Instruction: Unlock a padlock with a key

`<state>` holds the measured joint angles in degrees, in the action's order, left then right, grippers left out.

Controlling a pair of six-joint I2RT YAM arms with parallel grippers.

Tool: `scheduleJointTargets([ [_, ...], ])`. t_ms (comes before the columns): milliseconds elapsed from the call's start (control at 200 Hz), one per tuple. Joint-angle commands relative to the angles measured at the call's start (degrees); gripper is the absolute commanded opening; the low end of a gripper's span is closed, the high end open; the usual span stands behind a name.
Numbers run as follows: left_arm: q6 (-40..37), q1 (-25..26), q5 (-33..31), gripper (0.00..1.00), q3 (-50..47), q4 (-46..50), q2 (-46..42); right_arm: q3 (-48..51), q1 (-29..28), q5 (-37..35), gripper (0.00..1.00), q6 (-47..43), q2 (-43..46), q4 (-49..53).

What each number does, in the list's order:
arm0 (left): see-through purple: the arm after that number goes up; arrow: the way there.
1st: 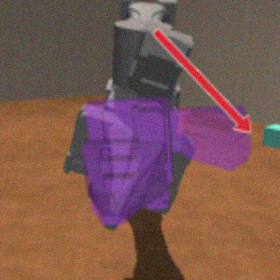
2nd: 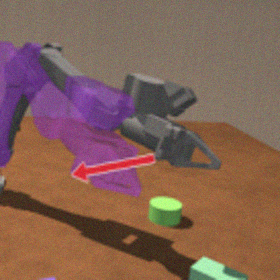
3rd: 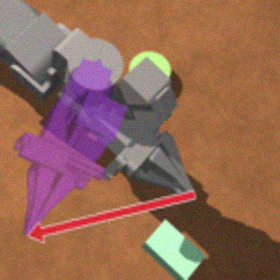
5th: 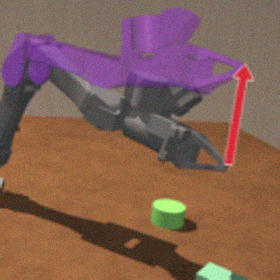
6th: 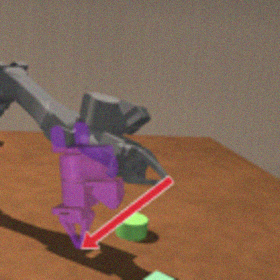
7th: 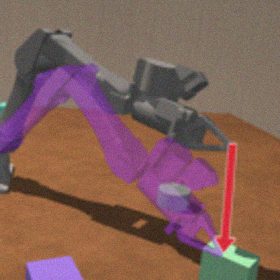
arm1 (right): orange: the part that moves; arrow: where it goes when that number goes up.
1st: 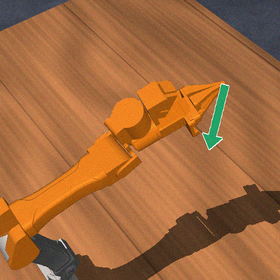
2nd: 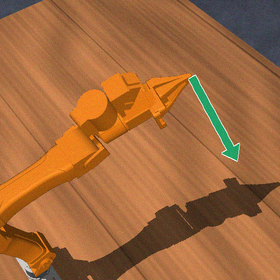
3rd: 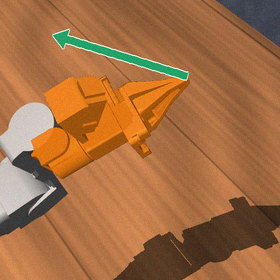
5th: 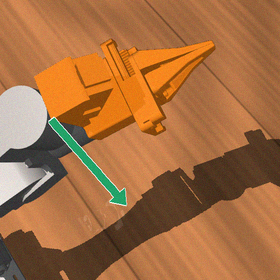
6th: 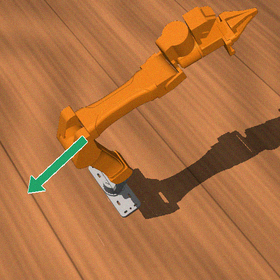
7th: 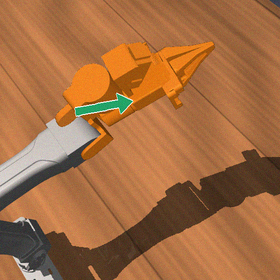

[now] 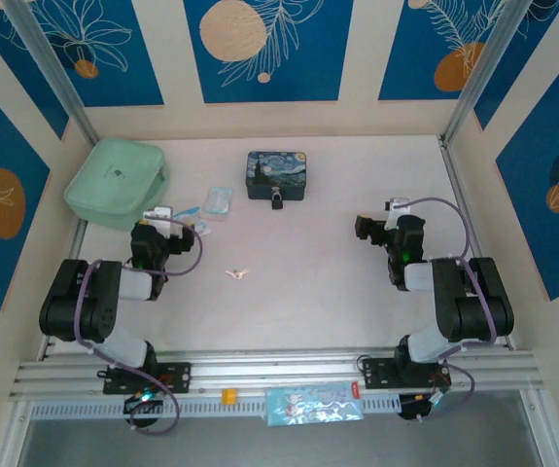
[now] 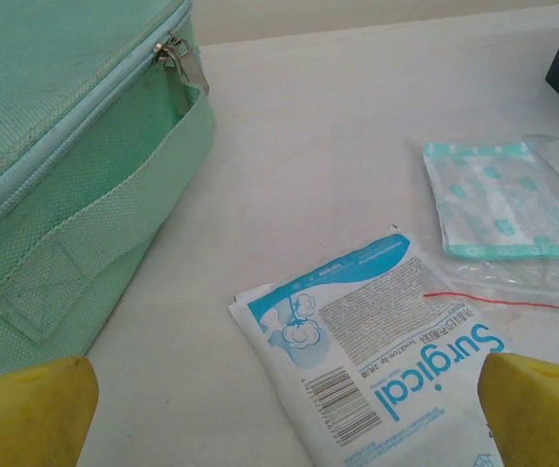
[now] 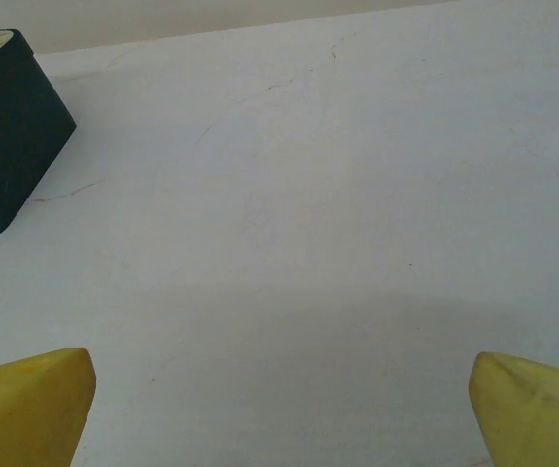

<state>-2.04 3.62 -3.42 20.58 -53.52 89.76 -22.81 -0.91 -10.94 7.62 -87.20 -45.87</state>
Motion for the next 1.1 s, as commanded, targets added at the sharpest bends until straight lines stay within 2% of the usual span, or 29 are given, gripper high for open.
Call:
scheduleJointTargets([
  [0, -0.9, 0.3, 0.8, 1.00, 1.1, 0.0, -0.1, -0.6, -0.2, -0.1, 0.99, -0.8, 0.1, -1.2],
  [820, -0.7, 0.3, 1.1, 1.00, 1.5, 0.6, 0.0, -0.7, 0.2, 0.8, 0.99, -0.7, 0.1, -1.0],
  [930, -1.0, 0.2, 0.9, 1.00, 1.2, 0.2, -0.3, -1.1, -0.6, -0.9, 0.99, -1.1, 1.6, 0.8],
  [1000, -1.1, 0.9, -1.4, 1.00, 1.9, 3.1, -2.3, -2.3, -1.7, -1.4, 0.99, -2.3, 5.6, 5.8],
  [1095, -0.7, 2.0, -6.8, 1.00, 4.6, 12.5, -8.0, -4.2, -4.2, -4.0, 0.99, -4.5, 10.6, 12.2],
])
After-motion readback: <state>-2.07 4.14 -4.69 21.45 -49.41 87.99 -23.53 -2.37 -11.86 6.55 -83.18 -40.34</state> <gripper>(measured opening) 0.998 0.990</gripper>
